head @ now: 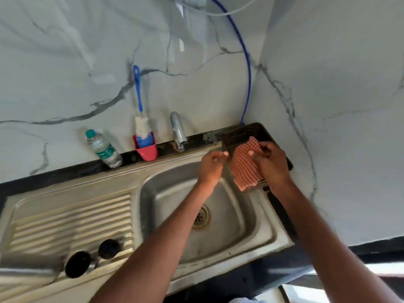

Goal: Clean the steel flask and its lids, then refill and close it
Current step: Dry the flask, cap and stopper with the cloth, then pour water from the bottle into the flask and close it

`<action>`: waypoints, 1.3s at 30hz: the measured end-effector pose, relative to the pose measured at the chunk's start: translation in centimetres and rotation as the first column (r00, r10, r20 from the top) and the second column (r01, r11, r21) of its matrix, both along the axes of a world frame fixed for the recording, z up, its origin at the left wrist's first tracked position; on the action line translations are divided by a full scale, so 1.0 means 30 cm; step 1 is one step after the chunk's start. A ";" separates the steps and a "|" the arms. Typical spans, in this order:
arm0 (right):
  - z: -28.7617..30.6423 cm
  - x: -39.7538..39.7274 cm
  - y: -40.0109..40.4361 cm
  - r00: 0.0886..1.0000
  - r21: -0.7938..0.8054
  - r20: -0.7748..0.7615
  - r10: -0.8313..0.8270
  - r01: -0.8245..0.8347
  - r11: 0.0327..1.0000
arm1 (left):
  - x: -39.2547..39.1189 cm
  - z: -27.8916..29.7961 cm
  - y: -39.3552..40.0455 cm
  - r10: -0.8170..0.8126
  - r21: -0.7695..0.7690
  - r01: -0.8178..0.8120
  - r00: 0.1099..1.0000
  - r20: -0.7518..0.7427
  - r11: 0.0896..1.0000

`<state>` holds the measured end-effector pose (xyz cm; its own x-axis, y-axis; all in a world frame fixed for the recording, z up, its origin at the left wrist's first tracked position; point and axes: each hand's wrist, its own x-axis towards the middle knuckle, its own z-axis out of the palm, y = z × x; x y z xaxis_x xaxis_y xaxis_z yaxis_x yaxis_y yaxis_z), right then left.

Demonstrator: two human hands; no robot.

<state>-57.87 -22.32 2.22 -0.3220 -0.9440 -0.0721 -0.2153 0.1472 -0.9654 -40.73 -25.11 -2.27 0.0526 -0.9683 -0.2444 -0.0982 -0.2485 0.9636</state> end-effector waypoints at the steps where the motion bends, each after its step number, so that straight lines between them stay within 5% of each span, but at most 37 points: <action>1: -0.006 -0.017 -0.049 1.000 -0.010 0.002 -0.019 0.019 1.000 | -0.029 -0.027 -0.021 0.032 0.028 -0.033 0.998 0.046 0.999; 5: -0.064 -0.091 -0.226 0.992 0.081 0.107 -0.068 0.060 0.995 | -0.108 -0.083 -0.028 -0.065 0.065 0.057 0.990 0.129 0.996; 9: -0.214 -0.147 -0.301 0.977 0.305 -0.201 0.068 -0.004 0.952 | -0.130 -0.124 -0.014 -0.167 0.032 0.164 0.976 0.139 0.986; 11: -0.264 -0.163 -0.297 0.873 0.440 -0.429 0.233 -0.024 0.898 | -0.129 -0.146 -0.014 -0.202 0.034 0.199 0.966 0.161 0.979; 14: -0.288 -0.173 -0.272 0.601 0.522 -0.672 0.432 -0.028 0.852 | -0.131 -0.173 -0.021 -0.170 0.055 0.163 0.974 0.147 0.985; 20: -0.255 -0.126 -0.226 0.429 0.423 -0.819 0.382 0.002 0.906 | -0.135 -0.177 0.002 -0.064 0.012 0.065 0.998 -0.025 0.998; 26: -0.120 0.004 -0.144 0.579 0.229 -0.781 0.232 -0.081 0.970 | -0.009 -0.154 0.110 0.036 -0.085 -0.028 0.995 0.095 0.996; 32: -0.054 0.301 0.035 0.767 -0.161 -0.642 0.012 -0.150 0.975 | 0.317 -0.102 0.310 0.182 -0.320 -0.119 0.968 0.174 0.940; 35: -0.051 0.485 0.087 0.807 -0.296 -0.587 0.060 -0.283 0.912 | 0.510 -0.085 0.369 0.314 -0.355 -0.230 0.929 0.198 0.906; 39: -0.068 0.765 0.041 0.828 -0.202 -0.476 0.297 -0.431 0.879 | 0.785 -0.048 0.309 0.483 -0.349 -0.399 0.853 0.199 0.848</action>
